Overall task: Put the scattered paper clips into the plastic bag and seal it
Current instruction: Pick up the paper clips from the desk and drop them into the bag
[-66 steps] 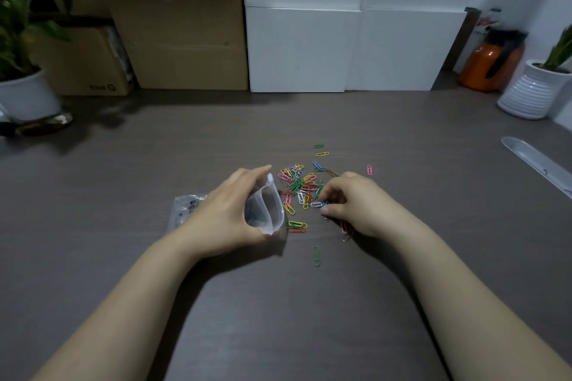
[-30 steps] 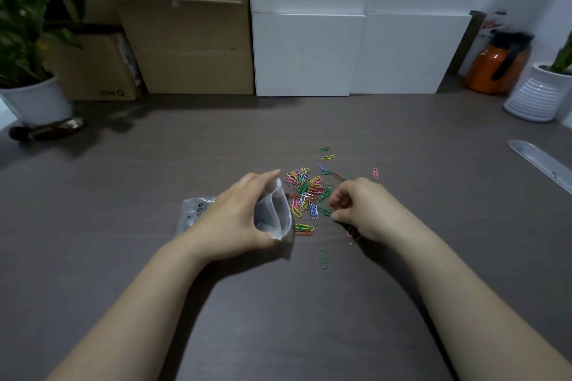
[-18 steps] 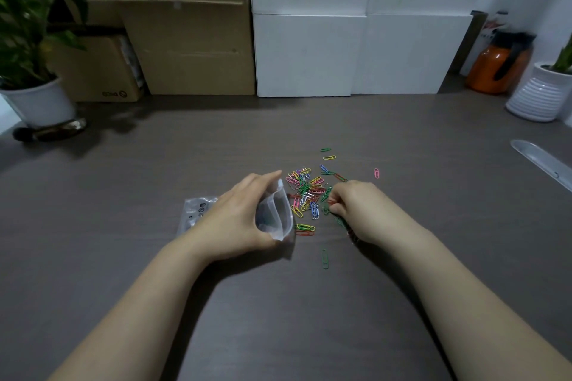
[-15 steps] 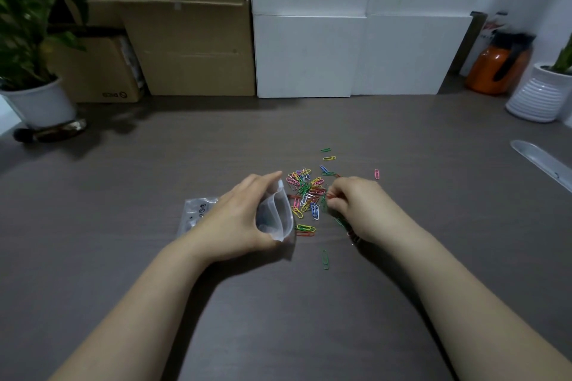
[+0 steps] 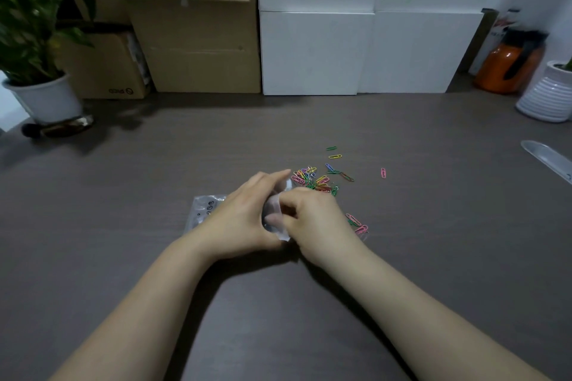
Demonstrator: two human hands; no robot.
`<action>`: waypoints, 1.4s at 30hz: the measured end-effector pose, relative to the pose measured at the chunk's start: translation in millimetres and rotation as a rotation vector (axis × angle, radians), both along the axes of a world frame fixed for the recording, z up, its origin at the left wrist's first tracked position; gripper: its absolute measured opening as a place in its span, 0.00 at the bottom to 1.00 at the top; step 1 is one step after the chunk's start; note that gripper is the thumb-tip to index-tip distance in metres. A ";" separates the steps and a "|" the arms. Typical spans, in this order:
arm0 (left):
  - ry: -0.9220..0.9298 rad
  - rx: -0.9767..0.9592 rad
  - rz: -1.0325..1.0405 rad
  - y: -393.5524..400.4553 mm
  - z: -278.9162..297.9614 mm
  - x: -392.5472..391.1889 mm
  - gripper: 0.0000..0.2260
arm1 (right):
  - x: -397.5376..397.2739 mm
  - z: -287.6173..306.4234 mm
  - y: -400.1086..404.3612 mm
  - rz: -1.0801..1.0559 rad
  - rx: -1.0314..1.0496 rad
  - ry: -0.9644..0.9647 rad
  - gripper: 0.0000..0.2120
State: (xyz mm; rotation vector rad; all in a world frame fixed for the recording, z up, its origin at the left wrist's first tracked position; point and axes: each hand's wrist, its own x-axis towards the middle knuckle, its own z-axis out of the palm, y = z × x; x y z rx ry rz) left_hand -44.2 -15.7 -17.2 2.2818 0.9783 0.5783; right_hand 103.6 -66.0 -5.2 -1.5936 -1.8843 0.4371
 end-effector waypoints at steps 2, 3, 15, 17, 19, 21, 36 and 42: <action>-0.002 -0.005 0.004 -0.2 0.1 0.3 0.42 | 3.2 3.3 -0.4 0.024 0.027 0.008 0.04; -0.005 -0.007 0.012 0.2 -0.3 -0.2 0.42 | 8.0 6.4 -0.6 0.003 0.052 0.048 0.03; 0.021 -0.004 0.044 1.5 1.0 -3.4 0.42 | 131.1 25.3 -14.5 -0.056 -0.629 -0.397 0.50; 0.021 -0.001 0.047 1.6 1.1 -3.8 0.42 | 129.7 18.6 -9.2 -0.041 -0.561 -0.368 0.53; 0.026 0.007 0.048 1.2 1.2 -4.4 0.42 | 126.9 13.6 -2.4 -0.031 -0.482 -0.296 0.54; 0.035 0.017 0.042 1.1 0.6 -4.6 0.42 | 125.3 9.3 4.8 -0.023 -0.417 -0.250 0.50; 0.054 0.001 0.040 0.3 4.0 -3.6 0.43 | 87.9 -8.1 21.9 -0.026 -0.084 -0.207 0.07; 0.057 0.008 0.040 -0.5 4.9 -3.0 0.44 | 88.7 -5.5 18.4 -0.033 -0.040 -0.299 0.05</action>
